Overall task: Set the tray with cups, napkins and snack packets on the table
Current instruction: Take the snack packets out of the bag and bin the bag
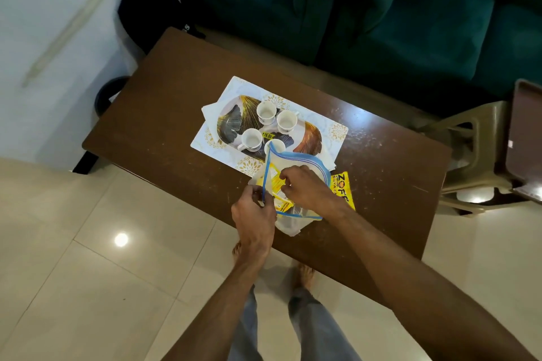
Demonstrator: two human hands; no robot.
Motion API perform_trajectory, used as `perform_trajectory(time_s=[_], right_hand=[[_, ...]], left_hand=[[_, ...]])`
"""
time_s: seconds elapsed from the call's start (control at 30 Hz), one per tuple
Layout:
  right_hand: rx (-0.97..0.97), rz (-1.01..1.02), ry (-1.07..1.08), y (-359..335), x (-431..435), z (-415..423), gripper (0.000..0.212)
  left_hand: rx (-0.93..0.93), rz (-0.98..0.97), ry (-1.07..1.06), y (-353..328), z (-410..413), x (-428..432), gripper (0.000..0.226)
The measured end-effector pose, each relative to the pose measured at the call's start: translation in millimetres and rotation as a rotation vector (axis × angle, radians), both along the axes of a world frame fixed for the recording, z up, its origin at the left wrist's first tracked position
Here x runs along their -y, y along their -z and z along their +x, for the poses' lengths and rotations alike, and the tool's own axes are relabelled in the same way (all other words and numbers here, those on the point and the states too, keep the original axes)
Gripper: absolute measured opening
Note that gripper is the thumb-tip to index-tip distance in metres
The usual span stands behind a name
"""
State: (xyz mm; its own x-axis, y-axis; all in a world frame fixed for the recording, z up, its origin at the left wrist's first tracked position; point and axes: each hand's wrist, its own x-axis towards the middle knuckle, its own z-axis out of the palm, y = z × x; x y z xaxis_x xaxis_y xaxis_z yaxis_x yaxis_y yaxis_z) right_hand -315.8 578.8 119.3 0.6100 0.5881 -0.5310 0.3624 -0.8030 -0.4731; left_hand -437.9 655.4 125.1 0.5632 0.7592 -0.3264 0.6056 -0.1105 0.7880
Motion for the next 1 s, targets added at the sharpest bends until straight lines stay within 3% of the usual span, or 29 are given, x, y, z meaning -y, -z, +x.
perform_trajectory(time_s=[0.1,0.23,0.3,0.43,0.67,0.8,1.0], right_hand=[[-0.132,-0.220,0.042,45,-23,-5,0.052],[-0.206,-0.340,0.250,96,-34,-21,0.092],[-0.111,-0.352,0.252,110,-29,-28,0.086],[-0.018,-0.231,0.275,101,-20,-33,0.051],[0.076,-0.123,0.218,33,-21,-26,0.069],[0.167,-0.040,0.197,-9,-11,-25,0.061],[0.216,0.130,0.349,-44,10,-32,0.039]], left_hand=[[0.003,-0.011,0.001,5,-1,-1,0.007],[0.016,-0.032,0.000,15,-4,-5,0.007],[0.021,-0.043,-0.010,19,-6,-7,0.008],[0.020,-0.053,-0.011,17,-7,-7,0.009],[0.006,-0.023,-0.012,11,-5,-9,0.010],[-0.002,0.020,-0.024,5,1,-11,0.011],[-0.038,0.136,0.017,-7,9,-10,0.019]])
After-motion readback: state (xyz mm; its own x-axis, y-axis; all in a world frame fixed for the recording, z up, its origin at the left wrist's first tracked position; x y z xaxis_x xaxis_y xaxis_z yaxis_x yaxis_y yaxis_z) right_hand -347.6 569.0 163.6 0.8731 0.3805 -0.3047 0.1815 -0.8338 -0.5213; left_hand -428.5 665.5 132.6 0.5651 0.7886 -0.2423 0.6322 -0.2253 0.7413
